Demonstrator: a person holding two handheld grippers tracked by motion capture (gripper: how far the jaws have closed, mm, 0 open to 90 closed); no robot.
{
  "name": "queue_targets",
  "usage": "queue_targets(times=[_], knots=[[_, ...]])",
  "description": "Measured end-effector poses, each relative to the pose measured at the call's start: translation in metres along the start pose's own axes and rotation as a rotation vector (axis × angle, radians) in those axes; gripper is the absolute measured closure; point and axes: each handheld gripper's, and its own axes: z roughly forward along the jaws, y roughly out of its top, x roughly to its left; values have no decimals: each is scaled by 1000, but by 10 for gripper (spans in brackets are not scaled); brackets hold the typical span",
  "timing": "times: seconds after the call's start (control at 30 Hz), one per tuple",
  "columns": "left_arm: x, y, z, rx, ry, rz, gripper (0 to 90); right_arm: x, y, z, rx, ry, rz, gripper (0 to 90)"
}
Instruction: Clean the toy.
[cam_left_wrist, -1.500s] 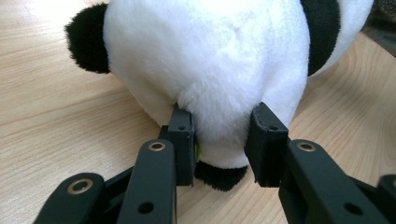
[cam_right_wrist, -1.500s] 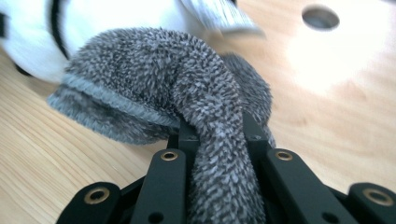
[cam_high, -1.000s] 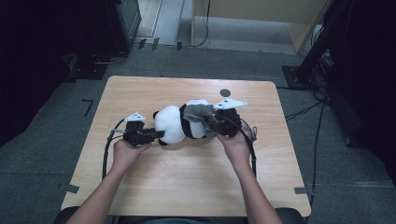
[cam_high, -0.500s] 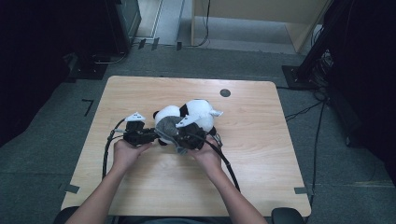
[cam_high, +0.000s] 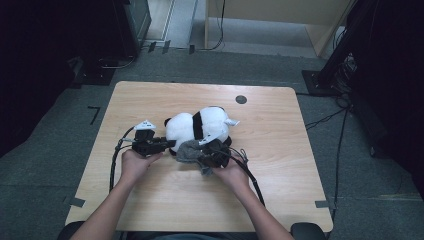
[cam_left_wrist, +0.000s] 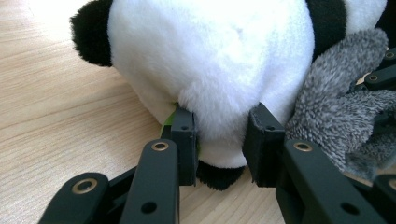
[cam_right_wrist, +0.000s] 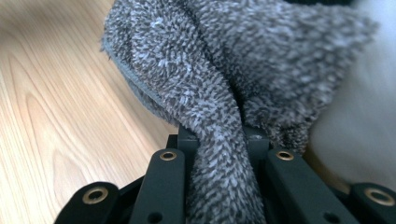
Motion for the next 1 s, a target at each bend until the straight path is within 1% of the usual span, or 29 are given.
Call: queue_targets(times=[0.07, 0.1, 0.37, 0.6, 0.83, 0.93, 1.0], knots=[[0, 0, 0, 0, 0, 0, 688, -3, -5, -4, 16, -14, 6, 765], [0, 0, 0, -1, 0, 0, 688, -5, -7, -6, 23, -13, 12, 765], [0, 0, 0, -4, -3, -2, 688, -22, -24, -22, 41, -41, 58, 764], [0, 0, 0, -8, -4, -2, 688, -35, -31, -37, 38, -58, 87, 765], [0, 1, 1, -8, -3, -3, 688, -49, -40, -50, 16, -80, 121, 764], [0, 1, 1, -8, -3, -5, 688, -56, -44, -55, 2, -91, 145, 764], [0, 1, 1, -8, -3, -4, 688, -62, -47, -58, -8, -95, 170, 764]])
